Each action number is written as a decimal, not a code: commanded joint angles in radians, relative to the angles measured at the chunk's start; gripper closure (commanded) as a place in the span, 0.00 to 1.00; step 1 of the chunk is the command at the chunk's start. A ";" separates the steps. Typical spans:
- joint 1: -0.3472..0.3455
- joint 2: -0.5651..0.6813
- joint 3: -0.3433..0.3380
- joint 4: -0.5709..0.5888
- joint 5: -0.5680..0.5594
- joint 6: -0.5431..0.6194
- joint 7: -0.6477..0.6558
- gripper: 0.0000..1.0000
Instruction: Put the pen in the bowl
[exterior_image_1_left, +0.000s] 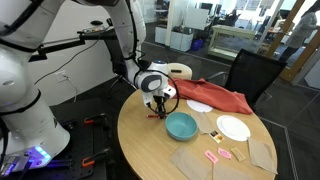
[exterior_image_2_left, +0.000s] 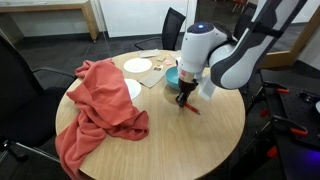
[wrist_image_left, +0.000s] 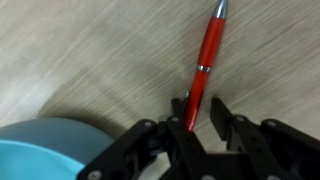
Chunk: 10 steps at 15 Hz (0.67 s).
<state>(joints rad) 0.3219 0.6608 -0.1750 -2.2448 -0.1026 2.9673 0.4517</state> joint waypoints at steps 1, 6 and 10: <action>0.029 0.007 -0.023 0.014 0.028 0.000 -0.032 0.95; 0.109 -0.071 -0.073 -0.025 0.004 -0.013 -0.017 0.96; 0.171 -0.162 -0.119 -0.042 -0.016 -0.028 -0.015 0.96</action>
<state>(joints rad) 0.4489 0.6010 -0.2548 -2.2403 -0.1045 2.9664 0.4515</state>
